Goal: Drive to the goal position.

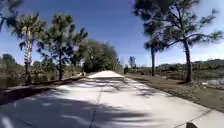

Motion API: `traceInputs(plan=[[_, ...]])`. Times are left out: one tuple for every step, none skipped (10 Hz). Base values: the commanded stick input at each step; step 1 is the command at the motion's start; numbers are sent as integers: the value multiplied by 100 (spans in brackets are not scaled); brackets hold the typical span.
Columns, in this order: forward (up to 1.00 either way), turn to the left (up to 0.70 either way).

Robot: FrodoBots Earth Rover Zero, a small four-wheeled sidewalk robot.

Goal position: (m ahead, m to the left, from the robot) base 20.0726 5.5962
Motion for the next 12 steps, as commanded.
traceInputs(plan=[[100, 0], [100, 0], [100, 0], [100, 0], [100, 0], [100, 0], [100, 0], [100, 0], [100, 0], [100, 0], [100, 0], [100, 0]])
